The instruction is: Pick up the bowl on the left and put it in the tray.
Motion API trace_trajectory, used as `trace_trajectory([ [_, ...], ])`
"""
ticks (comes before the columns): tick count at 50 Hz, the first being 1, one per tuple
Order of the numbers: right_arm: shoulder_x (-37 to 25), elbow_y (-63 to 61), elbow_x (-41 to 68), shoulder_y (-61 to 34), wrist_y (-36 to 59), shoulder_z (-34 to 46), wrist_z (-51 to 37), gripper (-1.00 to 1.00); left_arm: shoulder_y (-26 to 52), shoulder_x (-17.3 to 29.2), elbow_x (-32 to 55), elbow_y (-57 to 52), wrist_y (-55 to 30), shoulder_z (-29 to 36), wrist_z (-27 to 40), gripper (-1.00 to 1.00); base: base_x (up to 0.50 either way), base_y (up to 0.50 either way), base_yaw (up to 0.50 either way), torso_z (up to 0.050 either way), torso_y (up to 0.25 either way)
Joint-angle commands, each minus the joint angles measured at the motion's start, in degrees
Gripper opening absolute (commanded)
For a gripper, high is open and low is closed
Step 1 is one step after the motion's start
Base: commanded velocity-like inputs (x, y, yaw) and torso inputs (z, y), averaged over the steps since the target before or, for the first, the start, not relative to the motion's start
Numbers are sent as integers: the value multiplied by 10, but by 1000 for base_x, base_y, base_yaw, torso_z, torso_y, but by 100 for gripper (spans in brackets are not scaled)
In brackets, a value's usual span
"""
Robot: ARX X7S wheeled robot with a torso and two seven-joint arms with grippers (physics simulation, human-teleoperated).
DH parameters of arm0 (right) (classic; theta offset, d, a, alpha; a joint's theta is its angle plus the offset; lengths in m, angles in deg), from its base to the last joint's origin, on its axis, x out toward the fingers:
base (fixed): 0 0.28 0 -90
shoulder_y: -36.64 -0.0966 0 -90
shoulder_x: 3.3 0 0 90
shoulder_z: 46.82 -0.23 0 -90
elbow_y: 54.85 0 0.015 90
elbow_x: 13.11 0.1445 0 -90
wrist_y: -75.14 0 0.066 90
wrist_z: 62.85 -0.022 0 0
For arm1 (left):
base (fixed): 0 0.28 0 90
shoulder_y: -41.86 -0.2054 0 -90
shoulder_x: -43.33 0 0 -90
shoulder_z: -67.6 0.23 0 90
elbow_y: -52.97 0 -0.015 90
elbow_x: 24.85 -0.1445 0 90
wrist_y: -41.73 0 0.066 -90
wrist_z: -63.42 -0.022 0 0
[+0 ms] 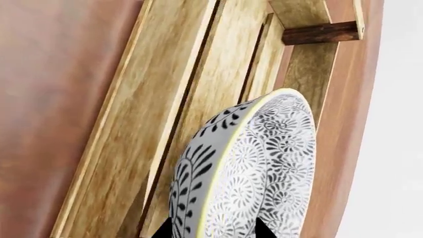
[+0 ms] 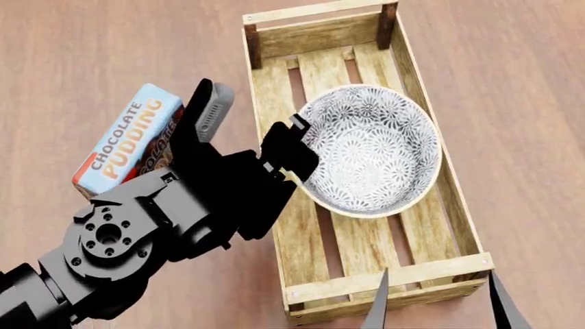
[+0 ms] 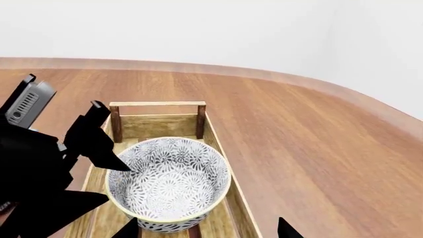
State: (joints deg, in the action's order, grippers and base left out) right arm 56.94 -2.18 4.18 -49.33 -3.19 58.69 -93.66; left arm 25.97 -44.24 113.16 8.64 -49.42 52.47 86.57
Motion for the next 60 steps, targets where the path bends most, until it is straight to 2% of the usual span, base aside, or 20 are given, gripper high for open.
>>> trace_trajectory([
  [1,15,-13,-6,-5,11,-5,11,100,-4,-9,35,0,33,17,-5,100,0,0,0,0,0],
  [9,14,-15,-5,-5,12,-5,10,100,-2,-1,34,-21,41,16,3,100,0,0,0,0,-3],
  [30,13,-14,-8,-8,13,2,9,100,-13,67,4,-168,98,12,52,100,0,0,0,0,-1],
  [60,16,-9,-14,-17,17,18,9,100,-51,190,-74,-473,186,-9,115,100,0,0,0,0,0],
])
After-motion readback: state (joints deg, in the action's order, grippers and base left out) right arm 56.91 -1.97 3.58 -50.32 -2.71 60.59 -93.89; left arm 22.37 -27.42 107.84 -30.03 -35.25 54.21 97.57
